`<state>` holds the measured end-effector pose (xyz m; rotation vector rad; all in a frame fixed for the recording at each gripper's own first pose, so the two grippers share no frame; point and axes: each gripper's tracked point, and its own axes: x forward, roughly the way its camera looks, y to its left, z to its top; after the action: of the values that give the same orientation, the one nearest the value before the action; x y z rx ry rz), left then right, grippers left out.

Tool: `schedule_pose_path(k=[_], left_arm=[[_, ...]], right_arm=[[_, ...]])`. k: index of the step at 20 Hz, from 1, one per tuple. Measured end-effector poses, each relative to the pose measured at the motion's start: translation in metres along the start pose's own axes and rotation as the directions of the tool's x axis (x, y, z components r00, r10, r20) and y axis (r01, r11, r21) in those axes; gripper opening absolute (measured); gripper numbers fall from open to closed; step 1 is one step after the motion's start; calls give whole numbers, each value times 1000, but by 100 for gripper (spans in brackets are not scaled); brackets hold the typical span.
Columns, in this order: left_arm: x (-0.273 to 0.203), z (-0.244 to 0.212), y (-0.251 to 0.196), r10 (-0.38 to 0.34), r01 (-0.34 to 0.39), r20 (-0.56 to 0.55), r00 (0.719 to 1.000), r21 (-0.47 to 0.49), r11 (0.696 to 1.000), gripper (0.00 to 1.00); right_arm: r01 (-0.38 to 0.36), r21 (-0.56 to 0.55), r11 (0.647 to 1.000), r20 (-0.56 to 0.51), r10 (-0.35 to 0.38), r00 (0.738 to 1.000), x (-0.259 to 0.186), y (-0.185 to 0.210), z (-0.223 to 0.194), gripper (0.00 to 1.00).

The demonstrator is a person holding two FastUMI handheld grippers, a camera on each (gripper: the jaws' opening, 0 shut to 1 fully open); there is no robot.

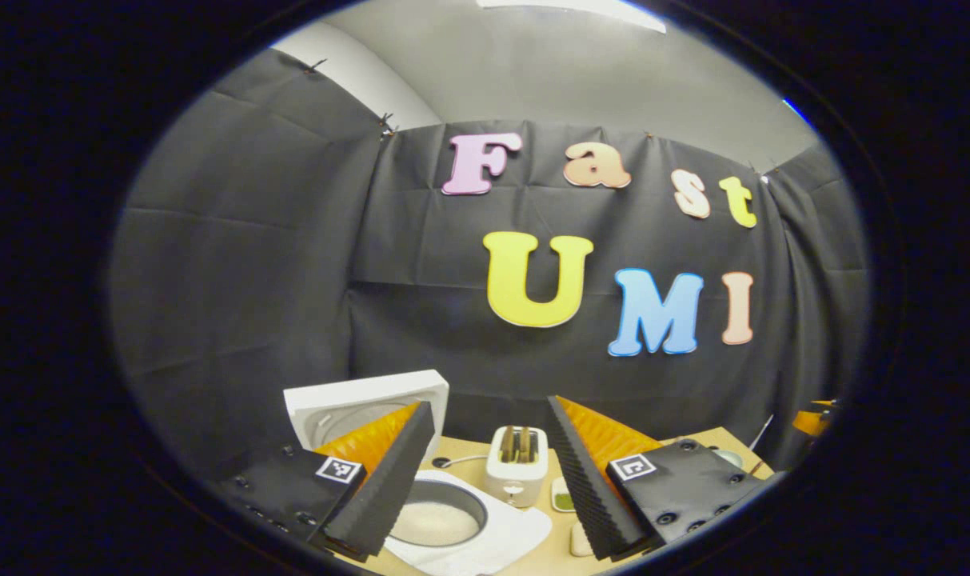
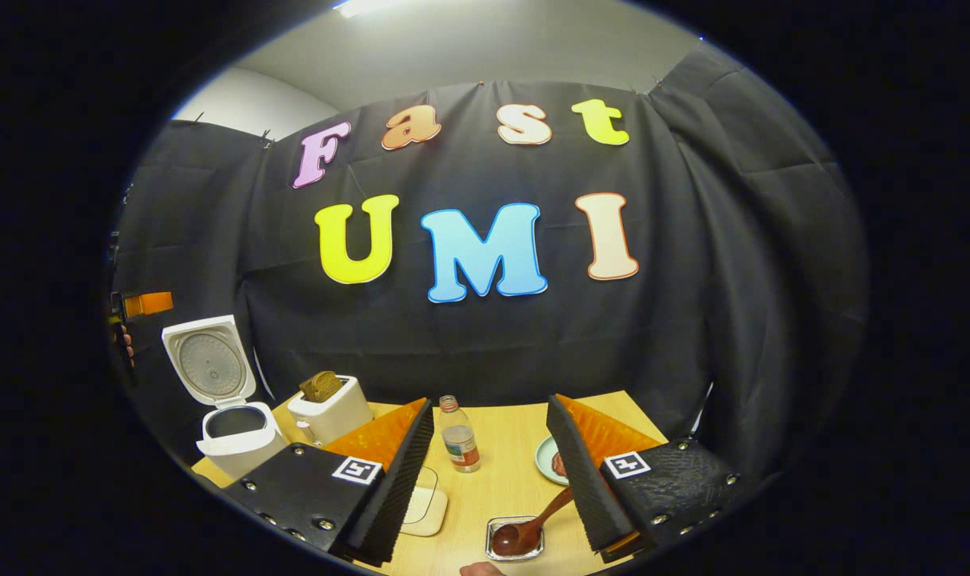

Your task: Close the left gripper, press the button to open the rice cooker; take a wooden spoon from the chopstick holder with the right hand, scoop a spoonful of rice and pour it into the rice cooker, then put the wooden spoon back into the chopstick holder.

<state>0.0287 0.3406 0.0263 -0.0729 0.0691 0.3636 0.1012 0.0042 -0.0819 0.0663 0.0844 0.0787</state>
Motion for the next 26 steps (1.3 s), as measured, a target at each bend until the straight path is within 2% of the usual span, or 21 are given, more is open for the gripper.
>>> schedule_pose_path(k=[5,8,10,15,18,22,24,25,26], left_arm=[[65,23,47,62,-62,-3,998,-39,997,96],[109,15,70,91,-92,-32,995,-40,995,96],[137,8,93,144,-146,-43,989,-39,989,96],[198,-14,136,215,-225,-120,969,-74,972,96],[217,-31,151,245,-263,-161,956,-104,959,97],[224,-47,156,259,-276,-181,949,-79,958,98],[223,-56,158,267,-277,-194,944,-27,961,97],[221,-59,158,270,-274,-199,942,10,962,92],[220,-58,157,272,-273,-194,943,23,962,95]], right_arm=[[-20,1,1000,-44,20,999,10,12,-10,86],[-16,6,1000,-57,16,998,15,11,-12,86],[-3,-2,1000,-64,2,998,19,8,-14,86],[28,-10,1000,-70,-28,997,25,5,-13,86],[42,-4,999,-46,-42,998,24,4,-6,86],[55,-11,998,-3,-55,998,19,2,6,86],[44,-6,999,7,-44,999,19,6,10,86],[39,-4,999,11,-38,999,18,7,12,86],[34,-4,999,15,-34,999,17,8,14,86]])
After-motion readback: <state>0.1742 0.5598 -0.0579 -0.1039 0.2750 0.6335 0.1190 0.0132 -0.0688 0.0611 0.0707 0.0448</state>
